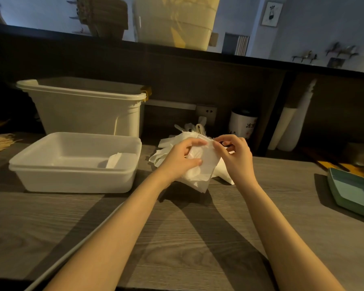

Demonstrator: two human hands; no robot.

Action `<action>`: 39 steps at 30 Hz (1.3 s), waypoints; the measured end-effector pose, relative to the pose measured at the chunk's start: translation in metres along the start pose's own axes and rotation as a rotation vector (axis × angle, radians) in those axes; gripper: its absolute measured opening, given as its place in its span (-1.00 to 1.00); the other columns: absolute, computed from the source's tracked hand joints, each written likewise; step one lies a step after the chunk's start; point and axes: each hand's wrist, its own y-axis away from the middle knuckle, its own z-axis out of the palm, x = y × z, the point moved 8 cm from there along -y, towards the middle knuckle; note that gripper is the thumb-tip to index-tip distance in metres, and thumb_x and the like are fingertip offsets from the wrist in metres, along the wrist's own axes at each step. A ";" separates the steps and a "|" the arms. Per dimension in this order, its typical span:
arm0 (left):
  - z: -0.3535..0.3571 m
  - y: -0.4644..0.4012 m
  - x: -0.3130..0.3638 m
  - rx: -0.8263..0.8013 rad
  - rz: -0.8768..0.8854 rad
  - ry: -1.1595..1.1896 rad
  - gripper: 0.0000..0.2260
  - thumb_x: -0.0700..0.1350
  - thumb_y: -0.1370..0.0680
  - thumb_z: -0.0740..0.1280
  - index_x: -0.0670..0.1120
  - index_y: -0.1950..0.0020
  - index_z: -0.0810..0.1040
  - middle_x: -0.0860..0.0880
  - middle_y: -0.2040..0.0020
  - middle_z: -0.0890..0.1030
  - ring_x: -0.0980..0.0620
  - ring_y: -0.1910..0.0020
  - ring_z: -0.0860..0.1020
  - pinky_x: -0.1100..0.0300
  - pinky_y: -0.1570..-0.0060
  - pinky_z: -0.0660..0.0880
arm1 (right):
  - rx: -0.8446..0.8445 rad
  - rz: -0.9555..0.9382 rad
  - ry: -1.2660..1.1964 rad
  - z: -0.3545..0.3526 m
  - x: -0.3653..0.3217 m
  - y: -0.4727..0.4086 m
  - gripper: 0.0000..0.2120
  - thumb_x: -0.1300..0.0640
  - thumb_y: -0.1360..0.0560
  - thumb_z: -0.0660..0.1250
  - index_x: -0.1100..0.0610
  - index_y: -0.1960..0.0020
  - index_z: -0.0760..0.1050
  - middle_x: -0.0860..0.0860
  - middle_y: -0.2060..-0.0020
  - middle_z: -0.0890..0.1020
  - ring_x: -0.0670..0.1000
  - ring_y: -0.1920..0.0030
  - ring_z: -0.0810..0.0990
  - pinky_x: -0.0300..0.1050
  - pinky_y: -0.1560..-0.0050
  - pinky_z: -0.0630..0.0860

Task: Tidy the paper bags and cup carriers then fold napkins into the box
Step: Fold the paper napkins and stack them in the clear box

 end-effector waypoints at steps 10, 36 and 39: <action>-0.001 0.000 -0.022 0.085 -0.239 0.347 -0.60 -0.06 -0.56 0.28 -0.01 -0.38 0.32 -0.04 -0.25 0.46 -0.01 -0.18 0.49 0.09 -0.08 0.52 | -0.069 0.014 0.025 0.004 0.000 0.001 -0.88 0.04 -0.47 0.39 0.00 0.00 0.54 -0.03 -0.04 0.47 -0.07 0.02 0.46 -0.27 0.07 0.42; 0.029 0.022 -0.029 -0.101 -0.622 1.162 -0.75 0.04 -0.56 0.23 -0.12 -0.05 0.52 -0.15 0.16 0.67 -0.08 0.07 0.58 0.07 0.12 0.58 | 0.057 -0.074 -0.060 -0.006 -0.019 0.006 -0.90 0.19 -0.48 0.38 0.13 0.02 0.51 -0.13 0.16 0.55 -0.21 0.10 0.50 -0.44 0.07 0.42; 0.029 0.021 -0.027 -0.115 -0.599 1.077 -0.80 -0.01 -0.59 0.19 -0.10 -0.03 0.52 -0.14 0.10 0.64 -0.09 0.04 0.56 0.02 -0.04 0.48 | 0.047 -0.055 -0.058 -0.004 -0.017 0.005 -0.89 0.19 -0.52 0.33 0.13 -0.04 0.51 -0.08 0.08 0.57 -0.15 0.05 0.53 -0.41 0.05 0.45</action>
